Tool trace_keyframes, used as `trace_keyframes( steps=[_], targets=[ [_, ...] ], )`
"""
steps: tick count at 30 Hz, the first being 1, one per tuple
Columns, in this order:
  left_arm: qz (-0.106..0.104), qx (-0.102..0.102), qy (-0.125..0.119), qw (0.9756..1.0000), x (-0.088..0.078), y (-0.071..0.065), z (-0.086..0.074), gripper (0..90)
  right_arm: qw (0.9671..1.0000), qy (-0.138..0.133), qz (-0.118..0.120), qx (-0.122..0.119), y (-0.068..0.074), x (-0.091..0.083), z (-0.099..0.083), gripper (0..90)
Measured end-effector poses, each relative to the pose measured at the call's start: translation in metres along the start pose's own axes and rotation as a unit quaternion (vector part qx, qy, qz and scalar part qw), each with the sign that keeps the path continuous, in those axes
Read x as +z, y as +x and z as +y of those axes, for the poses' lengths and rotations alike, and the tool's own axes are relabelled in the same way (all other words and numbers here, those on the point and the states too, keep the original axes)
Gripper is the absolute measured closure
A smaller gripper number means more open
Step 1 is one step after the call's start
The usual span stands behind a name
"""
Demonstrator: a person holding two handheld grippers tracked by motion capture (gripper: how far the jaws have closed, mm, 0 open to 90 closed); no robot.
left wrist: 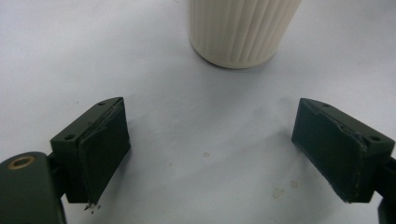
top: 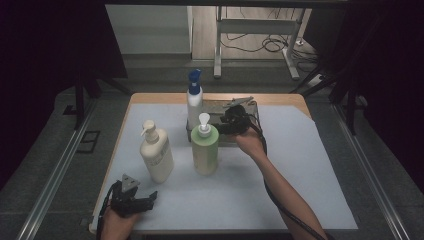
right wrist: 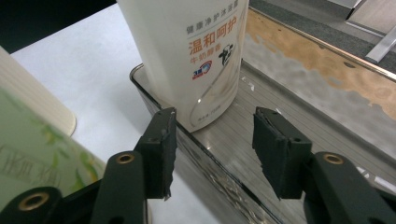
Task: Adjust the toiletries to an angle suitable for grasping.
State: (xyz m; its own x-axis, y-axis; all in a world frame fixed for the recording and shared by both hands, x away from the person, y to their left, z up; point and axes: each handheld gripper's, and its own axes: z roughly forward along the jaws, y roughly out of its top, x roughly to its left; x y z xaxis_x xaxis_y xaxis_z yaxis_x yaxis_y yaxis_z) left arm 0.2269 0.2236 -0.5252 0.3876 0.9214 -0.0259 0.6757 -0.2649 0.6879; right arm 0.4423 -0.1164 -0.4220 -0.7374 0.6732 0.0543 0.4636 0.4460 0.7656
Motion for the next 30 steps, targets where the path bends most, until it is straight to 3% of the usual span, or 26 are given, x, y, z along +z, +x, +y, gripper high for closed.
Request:
trace_keyframes(
  steps=[30],
  targets=[
    [0.0, 0.0, 0.0, 1.0, 0.0, 0.0, 0.0, 11.0, 0.9996, 0.011, -0.001, -0.024, 0.008, -0.026, -0.023, 36.1]
  ],
)
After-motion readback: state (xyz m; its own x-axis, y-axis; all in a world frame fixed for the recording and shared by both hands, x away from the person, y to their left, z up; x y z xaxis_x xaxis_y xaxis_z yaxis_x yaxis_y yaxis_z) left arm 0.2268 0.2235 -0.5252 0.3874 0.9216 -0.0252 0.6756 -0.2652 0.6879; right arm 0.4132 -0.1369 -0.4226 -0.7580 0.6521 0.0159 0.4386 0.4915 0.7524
